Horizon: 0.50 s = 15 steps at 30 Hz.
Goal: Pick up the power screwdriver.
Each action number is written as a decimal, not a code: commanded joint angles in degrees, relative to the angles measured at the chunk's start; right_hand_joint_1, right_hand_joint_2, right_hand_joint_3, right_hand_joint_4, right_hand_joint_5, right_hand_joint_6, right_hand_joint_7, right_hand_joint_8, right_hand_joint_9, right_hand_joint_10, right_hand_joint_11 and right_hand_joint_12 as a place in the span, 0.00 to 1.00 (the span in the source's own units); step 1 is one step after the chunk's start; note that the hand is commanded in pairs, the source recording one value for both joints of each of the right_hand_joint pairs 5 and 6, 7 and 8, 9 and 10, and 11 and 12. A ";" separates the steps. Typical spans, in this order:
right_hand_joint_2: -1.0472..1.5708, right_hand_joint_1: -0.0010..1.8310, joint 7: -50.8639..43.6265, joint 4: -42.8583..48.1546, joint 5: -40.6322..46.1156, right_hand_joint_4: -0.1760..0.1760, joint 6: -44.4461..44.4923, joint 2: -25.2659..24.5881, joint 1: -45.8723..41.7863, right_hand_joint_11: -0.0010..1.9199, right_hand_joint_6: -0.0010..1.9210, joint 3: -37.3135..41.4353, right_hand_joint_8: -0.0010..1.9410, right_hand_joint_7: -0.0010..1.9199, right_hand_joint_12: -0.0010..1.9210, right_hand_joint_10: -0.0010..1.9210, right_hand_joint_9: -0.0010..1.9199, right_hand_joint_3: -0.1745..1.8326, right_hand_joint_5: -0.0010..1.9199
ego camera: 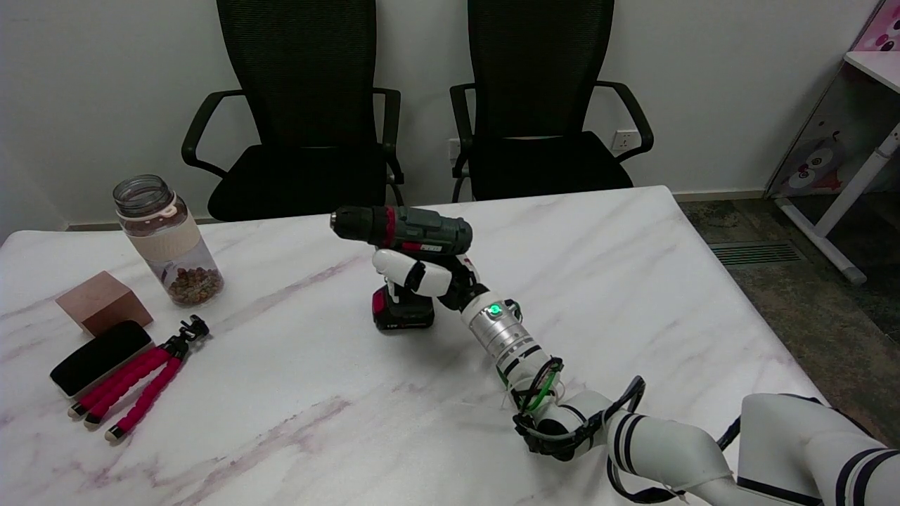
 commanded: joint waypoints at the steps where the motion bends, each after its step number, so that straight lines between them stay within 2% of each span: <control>1: 0.48 0.45 -0.01 0.08 -1.43 0.49 0.69 0.18 0.48 0.84 0.67 0.01 0.66 0.67 0.84 0.83 0.83 0.53 0.67; 5: 0.46 0.47 -0.01 0.18 -1.96 0.54 0.78 0.18 0.67 0.84 0.77 0.01 0.77 0.78 0.84 0.83 0.83 0.53 0.78; 6: 0.46 0.47 -0.01 0.26 -2.17 0.69 0.78 0.18 0.75 0.83 0.79 0.01 0.78 0.79 0.83 0.83 0.83 0.53 0.79; 7: 0.46 0.48 -0.01 0.34 -2.30 1.00 0.78 0.18 0.84 0.83 0.79 0.01 0.79 0.80 0.83 0.83 0.83 0.52 0.80; 9: 0.46 0.49 -0.01 0.48 -2.48 1.00 1.08 0.18 1.14 0.83 0.78 0.01 0.77 0.78 0.83 0.83 0.83 0.52 0.78; 10: 0.47 0.51 -0.01 0.57 -2.75 1.00 1.27 0.18 1.36 0.82 0.73 0.01 0.73 0.73 0.82 0.83 0.83 0.52 0.73; 11: 0.48 0.52 -0.01 0.70 -3.24 0.56 1.63 0.13 1.58 0.81 0.71 0.01 0.70 0.71 0.81 0.83 0.83 0.51 0.71; 15: 0.53 0.56 -0.31 0.74 -4.45 0.52 3.48 0.01 2.46 0.78 0.62 0.01 0.62 0.63 0.78 0.83 0.83 0.50 0.63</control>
